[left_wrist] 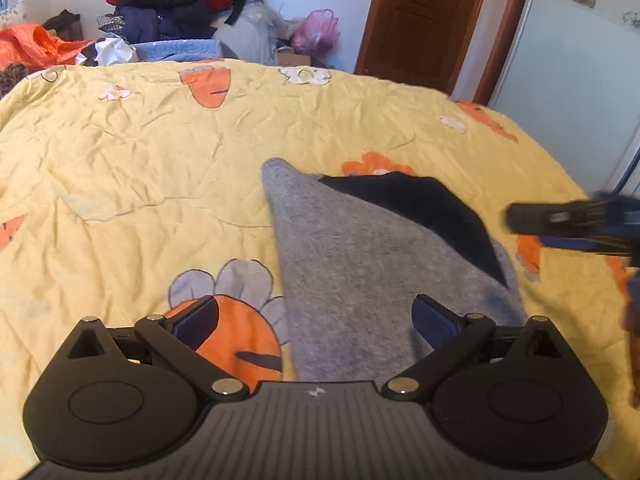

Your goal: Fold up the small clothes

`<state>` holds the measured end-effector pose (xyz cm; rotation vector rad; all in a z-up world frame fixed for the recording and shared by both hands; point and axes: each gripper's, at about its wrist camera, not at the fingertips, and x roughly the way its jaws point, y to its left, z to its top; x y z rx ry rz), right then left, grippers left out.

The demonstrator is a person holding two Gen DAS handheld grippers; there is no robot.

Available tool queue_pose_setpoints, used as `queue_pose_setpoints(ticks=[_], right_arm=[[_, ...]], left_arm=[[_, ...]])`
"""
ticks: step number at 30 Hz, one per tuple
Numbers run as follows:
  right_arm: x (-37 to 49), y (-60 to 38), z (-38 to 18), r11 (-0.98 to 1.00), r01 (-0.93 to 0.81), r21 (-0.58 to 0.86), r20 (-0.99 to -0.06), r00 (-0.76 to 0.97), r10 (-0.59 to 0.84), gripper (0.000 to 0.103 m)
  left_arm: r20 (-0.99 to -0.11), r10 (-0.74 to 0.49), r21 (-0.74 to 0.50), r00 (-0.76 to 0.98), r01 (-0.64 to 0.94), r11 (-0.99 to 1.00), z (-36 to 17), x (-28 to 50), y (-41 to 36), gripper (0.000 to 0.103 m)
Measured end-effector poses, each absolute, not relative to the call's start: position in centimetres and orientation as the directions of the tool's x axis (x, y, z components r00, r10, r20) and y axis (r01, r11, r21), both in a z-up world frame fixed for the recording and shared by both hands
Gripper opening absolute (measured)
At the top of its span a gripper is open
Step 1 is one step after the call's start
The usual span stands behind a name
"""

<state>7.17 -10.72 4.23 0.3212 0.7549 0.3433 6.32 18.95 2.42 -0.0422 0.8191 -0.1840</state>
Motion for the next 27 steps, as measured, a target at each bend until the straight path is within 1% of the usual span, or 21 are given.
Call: queue_pose_setpoints(ticks=[2, 4, 6, 10, 12, 18, 23, 27], right_arm=[[7.6, -10.1, 3.8, 0.897, -0.191, 0.399, -0.649, 0.632, 0.423, 0.102], [8.2, -9.4, 2.9, 0.923, -0.186, 0.338, -0.717, 0.584, 0.380, 0.102], [8.3, -9.1, 1.9, 0.940, -0.169, 0.297, -0.759, 0.556, 0.339, 0.102], [7.7, -8.9, 2.2, 0.930, -0.186, 0.316, -0.747, 0.556, 0.365, 0.102], [7.7, -8.6, 2.5, 0.931, -0.187, 0.312, -0.739, 0.568, 0.362, 0.102], [7.6, -8.3, 2.5, 0.947, -0.195, 0.256, -0.731, 0.601, 0.322, 0.102], [7.7, -9.9, 1.7, 0.943, -0.149, 0.298, -0.733, 0.598, 0.326, 0.101], [7.0, -10.3, 1.7, 0.940, -0.144, 0.308, -0.723, 0.607, 0.330, 0.101]], left_arm=[[-0.754, -0.124, -0.066, 0.645, 0.113, 0.991, 1.8, 7.9, 18.8, 0.103], [-0.763, -0.112, -0.064, 0.637, 0.099, 0.993, 1.7, 8.2, 18.9, 0.103], [-0.761, -0.097, -0.056, 0.641, 0.083, 0.995, 2.1, 7.9, 19.0, 0.103], [-0.760, -0.069, -0.036, 0.646, 0.064, 0.997, 2.8, 7.0, 19.3, 0.103], [-0.755, -0.074, -0.047, 0.651, 0.059, 0.997, 3.1, 6.7, 19.5, 0.103], [-0.739, -0.066, -0.051, 0.670, 0.042, 0.998, 3.4, 6.8, 19.5, 0.103], [-0.744, -0.055, -0.036, 0.666, 0.042, 0.998, 3.0, 7.3, 19.1, 0.103], [-0.746, -0.058, -0.032, 0.664, 0.051, 0.998, 2.8, 7.4, 18.7, 0.103]])
